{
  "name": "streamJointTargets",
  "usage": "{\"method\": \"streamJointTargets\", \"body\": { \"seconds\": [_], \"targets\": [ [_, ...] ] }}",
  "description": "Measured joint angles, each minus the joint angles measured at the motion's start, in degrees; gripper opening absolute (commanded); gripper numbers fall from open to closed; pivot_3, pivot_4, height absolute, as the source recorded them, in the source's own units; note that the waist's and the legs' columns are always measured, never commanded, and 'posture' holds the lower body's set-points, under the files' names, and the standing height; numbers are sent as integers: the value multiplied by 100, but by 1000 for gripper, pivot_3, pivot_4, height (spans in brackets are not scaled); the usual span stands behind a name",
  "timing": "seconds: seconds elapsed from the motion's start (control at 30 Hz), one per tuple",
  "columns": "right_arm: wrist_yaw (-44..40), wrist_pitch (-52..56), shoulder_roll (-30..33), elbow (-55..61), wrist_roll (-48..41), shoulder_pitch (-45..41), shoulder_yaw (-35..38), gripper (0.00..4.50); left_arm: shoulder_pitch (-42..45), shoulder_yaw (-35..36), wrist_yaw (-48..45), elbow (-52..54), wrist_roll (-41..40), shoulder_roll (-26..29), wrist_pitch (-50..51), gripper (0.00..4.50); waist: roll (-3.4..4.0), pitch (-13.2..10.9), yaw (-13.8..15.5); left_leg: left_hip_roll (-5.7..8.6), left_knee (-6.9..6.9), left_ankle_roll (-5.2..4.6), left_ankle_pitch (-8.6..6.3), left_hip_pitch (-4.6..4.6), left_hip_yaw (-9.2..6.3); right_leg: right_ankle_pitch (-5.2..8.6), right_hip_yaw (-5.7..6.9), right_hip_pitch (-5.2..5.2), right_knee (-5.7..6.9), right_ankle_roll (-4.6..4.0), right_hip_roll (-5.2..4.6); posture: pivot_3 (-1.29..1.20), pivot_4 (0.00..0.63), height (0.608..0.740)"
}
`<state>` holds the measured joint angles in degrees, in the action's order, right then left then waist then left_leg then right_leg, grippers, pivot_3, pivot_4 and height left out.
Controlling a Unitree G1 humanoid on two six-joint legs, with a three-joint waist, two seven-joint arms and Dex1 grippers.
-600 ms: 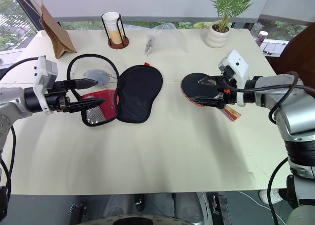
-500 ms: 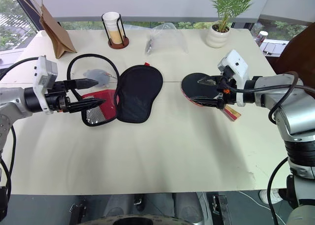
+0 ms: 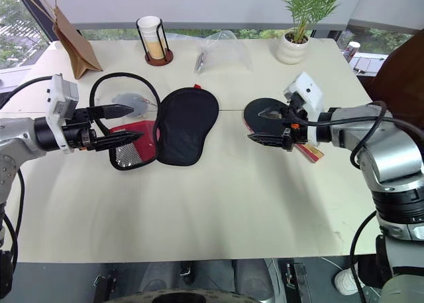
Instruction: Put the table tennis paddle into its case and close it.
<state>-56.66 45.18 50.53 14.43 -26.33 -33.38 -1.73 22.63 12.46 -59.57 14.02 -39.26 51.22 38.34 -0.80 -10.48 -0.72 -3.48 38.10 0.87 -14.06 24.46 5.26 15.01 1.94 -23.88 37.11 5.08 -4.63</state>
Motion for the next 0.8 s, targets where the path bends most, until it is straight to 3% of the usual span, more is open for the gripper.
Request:
{"method": "streamJointTargets", "body": {
  "seconds": [0.13,0.37,0.8],
  "targets": [
    [133,382,-198,24,-133,-110,-27,3479,-2,-1,2,4,2,-15,-2,3848,0,0,-2,-1,0,0,0,0,1,-1,-1,0,0,0,0,0,150,734],
    [1096,1849,-1472,197,-380,-503,-748,3479,4,-45,-20,-33,51,-33,-68,3848,0,0,-15,-11,-1,0,0,7,15,-11,-8,-20,11,-1,9,0,150,734],
    [2574,2061,-2949,-1286,602,-1078,-1525,3479,36,-155,-187,-268,277,-28,-291,3848,-5,3,-23,-12,-1,0,0,24,52,-18,-14,-44,12,10,7,0,150,734]
  ]
}}
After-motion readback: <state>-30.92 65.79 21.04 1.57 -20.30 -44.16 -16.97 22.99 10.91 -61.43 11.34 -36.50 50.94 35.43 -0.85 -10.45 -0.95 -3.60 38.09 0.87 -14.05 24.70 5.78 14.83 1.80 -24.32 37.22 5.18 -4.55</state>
